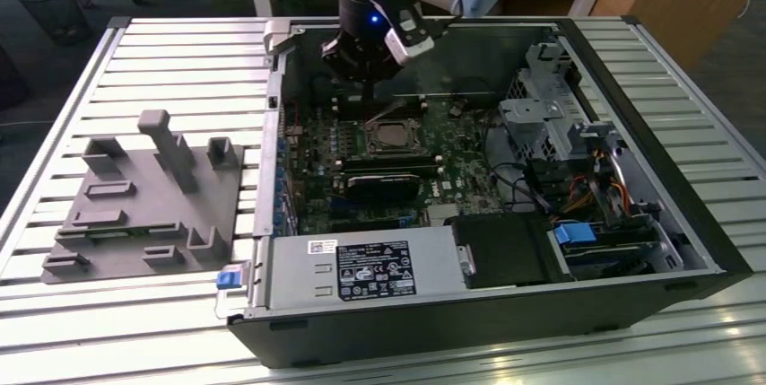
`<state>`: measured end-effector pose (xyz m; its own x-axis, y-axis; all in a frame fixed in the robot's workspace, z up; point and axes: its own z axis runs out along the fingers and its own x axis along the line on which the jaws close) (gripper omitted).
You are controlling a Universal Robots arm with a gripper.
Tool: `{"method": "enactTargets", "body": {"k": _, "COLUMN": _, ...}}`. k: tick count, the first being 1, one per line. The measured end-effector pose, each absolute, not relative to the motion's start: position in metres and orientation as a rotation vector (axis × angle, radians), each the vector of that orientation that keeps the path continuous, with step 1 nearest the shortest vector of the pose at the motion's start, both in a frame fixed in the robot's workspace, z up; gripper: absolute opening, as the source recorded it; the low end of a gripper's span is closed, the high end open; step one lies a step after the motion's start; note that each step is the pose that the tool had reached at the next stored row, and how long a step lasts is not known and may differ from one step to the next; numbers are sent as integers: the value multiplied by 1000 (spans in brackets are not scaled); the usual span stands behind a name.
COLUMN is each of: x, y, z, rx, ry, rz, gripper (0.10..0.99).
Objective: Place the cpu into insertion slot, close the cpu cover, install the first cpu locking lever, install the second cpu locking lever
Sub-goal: 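Install the first cpu locking lever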
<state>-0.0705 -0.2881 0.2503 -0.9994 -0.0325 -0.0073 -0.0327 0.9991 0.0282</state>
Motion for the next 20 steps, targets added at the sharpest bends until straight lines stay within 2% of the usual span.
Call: {"method": "enactTargets", "body": {"k": 20, "x": -52, "y": -288, "z": 238, "rx": -48, "ry": 3120, "rz": 64, "gripper": 106}}
